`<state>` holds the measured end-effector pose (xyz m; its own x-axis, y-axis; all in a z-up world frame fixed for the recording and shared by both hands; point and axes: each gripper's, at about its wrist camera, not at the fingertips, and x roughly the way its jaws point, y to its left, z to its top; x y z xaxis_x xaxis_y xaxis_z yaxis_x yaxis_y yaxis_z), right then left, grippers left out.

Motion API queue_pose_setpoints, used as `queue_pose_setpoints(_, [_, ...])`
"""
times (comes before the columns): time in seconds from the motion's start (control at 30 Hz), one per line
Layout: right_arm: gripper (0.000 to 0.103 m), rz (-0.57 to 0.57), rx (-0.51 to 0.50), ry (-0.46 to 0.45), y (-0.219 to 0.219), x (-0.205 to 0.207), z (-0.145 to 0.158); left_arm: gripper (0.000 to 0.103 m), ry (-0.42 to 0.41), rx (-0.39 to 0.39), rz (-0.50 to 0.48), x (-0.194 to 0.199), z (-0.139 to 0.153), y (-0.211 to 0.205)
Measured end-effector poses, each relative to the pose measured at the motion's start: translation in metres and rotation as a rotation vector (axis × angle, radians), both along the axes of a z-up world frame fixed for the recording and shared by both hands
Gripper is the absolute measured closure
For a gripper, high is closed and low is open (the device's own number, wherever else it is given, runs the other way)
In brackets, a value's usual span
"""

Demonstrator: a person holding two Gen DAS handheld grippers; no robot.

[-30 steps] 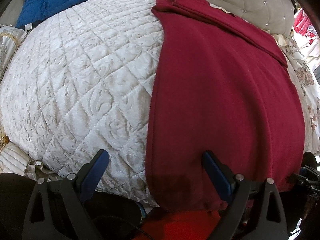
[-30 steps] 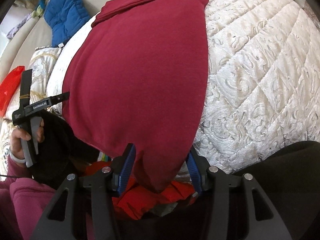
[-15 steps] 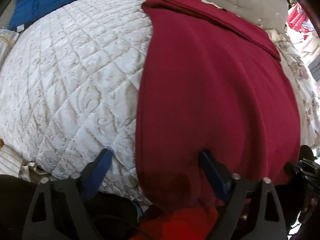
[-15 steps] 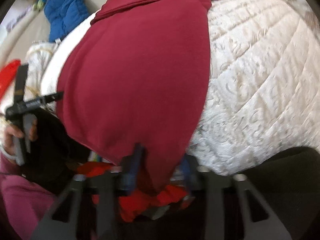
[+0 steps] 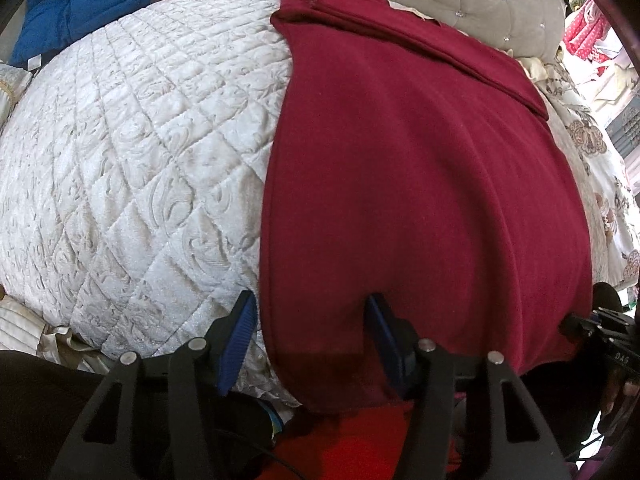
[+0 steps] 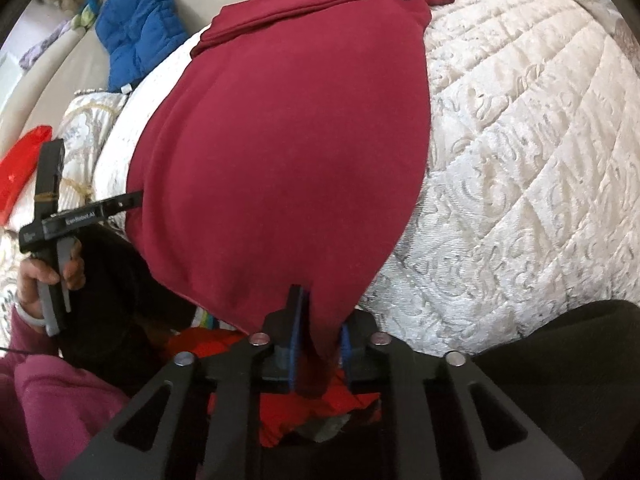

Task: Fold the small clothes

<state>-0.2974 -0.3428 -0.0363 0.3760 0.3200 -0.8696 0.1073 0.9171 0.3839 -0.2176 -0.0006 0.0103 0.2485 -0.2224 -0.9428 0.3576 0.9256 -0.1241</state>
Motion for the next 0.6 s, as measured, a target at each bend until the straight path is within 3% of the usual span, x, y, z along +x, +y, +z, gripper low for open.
queue_pose_setpoints(0.17, [0.099, 0.010, -0.019, 0.005, 0.006, 0.003, -0.002, 0.036, 0.004, 0.000, 0.011, 0.001, 0.000, 0.007])
queue_pose_setpoints(0.33, [0.103, 0.036, -0.056, 0.000, 0.010, 0.003, -0.002, 0.040, -0.004, -0.001, 0.003, 0.000, 0.000, 0.006])
queue_pose_setpoints(0.43, [0.103, 0.040, -0.042, -0.031, 0.011, 0.002, 0.003, 0.069, -0.010, -0.027, -0.022, -0.003, 0.005, 0.004])
queue_pose_setpoints(0.47, [0.103, 0.047, -0.025, -0.050, 0.010, 0.001, 0.008, 0.086, -0.007, -0.050, -0.027, -0.003, 0.008, 0.005])
queue_pose_setpoints(0.5, [0.103, 0.052, -0.012, -0.067, 0.009, 0.000, 0.012, 0.093, 0.002, -0.091, -0.026, -0.002, 0.013, 0.008])
queue_pose_setpoints(0.6, [0.103, 0.059, 0.032, -0.147, 0.003, 0.000, 0.038, 0.094, 0.018, -0.160, -0.009, 0.005, 0.027, 0.018])
